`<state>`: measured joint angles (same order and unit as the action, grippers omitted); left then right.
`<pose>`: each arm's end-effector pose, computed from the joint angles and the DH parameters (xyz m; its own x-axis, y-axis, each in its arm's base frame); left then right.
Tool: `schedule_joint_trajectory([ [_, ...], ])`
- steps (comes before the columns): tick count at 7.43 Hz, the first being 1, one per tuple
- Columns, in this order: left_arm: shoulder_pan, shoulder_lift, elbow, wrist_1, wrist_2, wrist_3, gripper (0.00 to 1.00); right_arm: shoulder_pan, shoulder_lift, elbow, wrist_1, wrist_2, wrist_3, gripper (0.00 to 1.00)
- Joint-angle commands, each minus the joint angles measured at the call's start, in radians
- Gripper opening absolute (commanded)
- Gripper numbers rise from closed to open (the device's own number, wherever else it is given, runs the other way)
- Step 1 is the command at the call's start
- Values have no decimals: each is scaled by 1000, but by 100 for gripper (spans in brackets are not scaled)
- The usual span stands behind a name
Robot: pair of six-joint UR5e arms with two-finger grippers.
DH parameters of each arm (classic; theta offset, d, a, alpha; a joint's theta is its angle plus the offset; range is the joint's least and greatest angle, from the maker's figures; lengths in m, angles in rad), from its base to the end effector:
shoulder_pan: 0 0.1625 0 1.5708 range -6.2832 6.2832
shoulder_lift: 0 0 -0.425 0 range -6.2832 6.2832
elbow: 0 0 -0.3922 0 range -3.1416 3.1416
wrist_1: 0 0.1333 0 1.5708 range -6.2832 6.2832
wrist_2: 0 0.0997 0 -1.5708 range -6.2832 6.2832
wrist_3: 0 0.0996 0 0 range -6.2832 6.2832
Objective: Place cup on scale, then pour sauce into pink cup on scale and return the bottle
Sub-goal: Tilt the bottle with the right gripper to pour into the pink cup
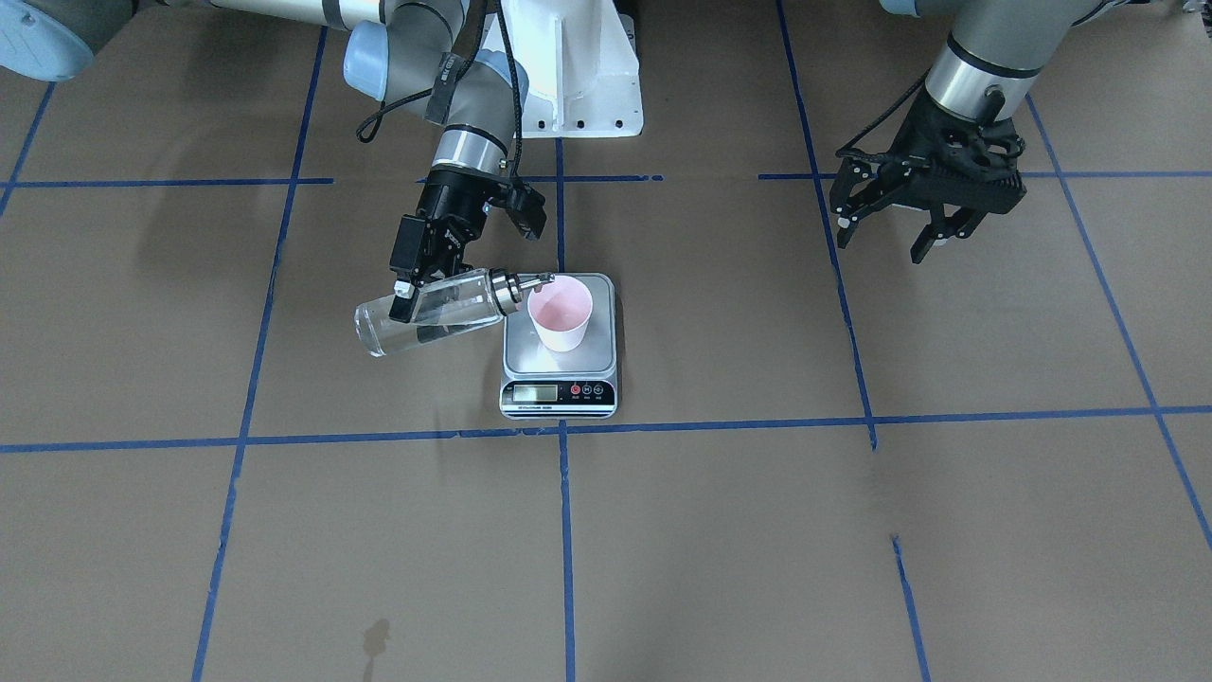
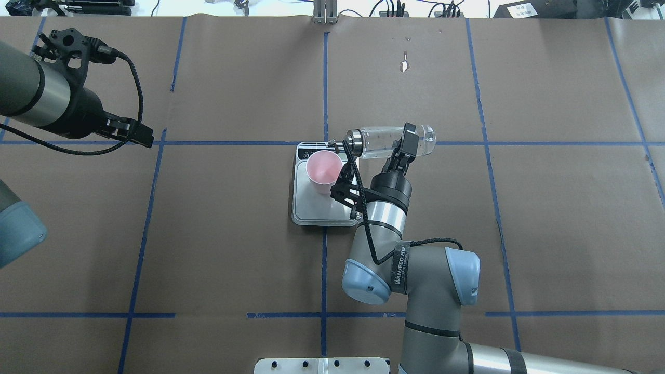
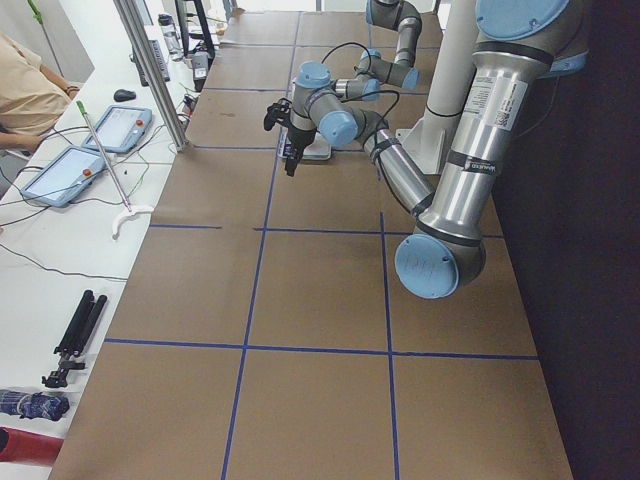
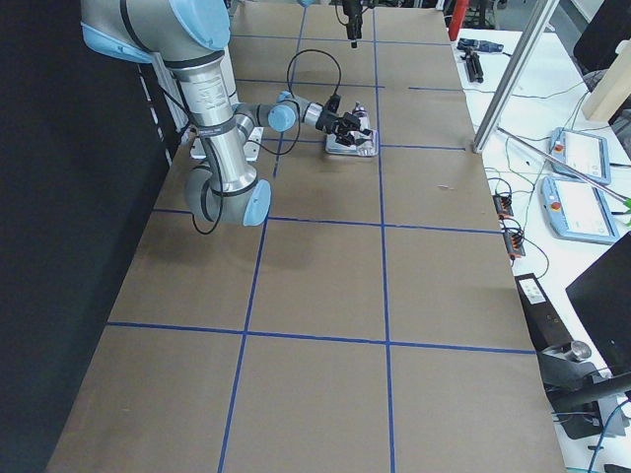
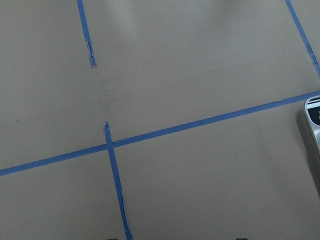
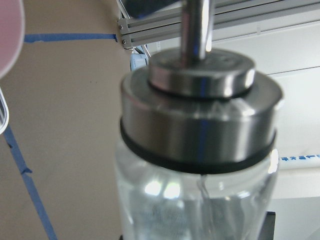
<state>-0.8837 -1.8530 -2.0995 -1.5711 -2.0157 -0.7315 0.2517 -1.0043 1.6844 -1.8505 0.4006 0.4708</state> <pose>0.2614 -0.4612 0.2760 0.6638 0.2500 -0.7049 0.0089 0.9398 0.3417 -0.5638 -0.3773 0.2714 0.8009 -0.1529 -0.5789 0.5931 0.3352 0.7320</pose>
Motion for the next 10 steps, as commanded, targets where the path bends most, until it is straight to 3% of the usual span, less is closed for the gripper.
schedule_joint_trajectory([
  [1,-1,2,-7,0,0,0,83,1,0,1,-12,-22,-67,0],
  [10,0,20,-27,0,-2,-2,84,3,-22,-2,-58,-91,-219,0],
])
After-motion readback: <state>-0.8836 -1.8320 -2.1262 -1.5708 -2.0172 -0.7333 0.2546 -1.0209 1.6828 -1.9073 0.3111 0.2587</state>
